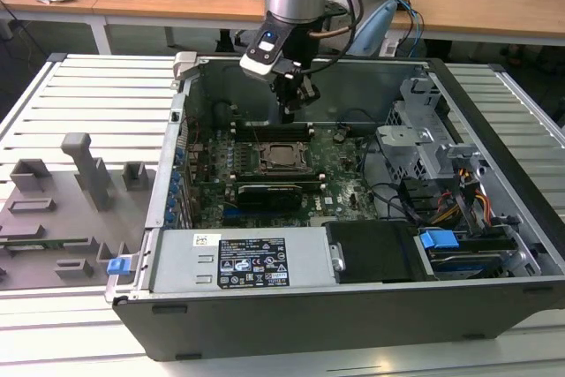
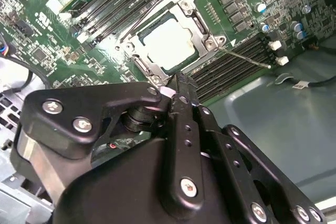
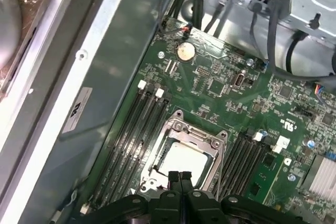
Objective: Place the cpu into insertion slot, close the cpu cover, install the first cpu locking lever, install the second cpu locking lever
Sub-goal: 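Install the first cpu locking lever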
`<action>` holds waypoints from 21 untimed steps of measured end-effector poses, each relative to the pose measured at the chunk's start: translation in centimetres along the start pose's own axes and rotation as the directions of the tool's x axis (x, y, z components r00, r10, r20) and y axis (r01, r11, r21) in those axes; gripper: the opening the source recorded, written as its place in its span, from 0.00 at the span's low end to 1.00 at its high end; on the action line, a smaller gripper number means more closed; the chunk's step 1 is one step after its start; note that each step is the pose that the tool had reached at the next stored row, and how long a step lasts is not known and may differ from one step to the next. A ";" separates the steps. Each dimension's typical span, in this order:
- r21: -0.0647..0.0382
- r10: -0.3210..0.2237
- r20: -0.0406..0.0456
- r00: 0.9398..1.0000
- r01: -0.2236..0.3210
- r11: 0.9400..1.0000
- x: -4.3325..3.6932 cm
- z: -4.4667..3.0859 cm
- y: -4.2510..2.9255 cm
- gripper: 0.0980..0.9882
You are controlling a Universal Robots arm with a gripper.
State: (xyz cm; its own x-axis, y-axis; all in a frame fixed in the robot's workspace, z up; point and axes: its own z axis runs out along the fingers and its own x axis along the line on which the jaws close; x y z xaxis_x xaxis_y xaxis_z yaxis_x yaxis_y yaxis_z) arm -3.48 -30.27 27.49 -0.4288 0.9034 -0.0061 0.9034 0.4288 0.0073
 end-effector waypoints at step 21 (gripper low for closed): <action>-0.002 -0.282 -0.002 0.960 0.282 0.960 0.00 0.00 0.00 0.01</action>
State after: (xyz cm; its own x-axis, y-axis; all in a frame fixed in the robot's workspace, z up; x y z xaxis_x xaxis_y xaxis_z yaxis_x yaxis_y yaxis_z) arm -3.48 -30.27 27.49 -0.6659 0.7460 -0.0061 0.7460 0.6659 0.0073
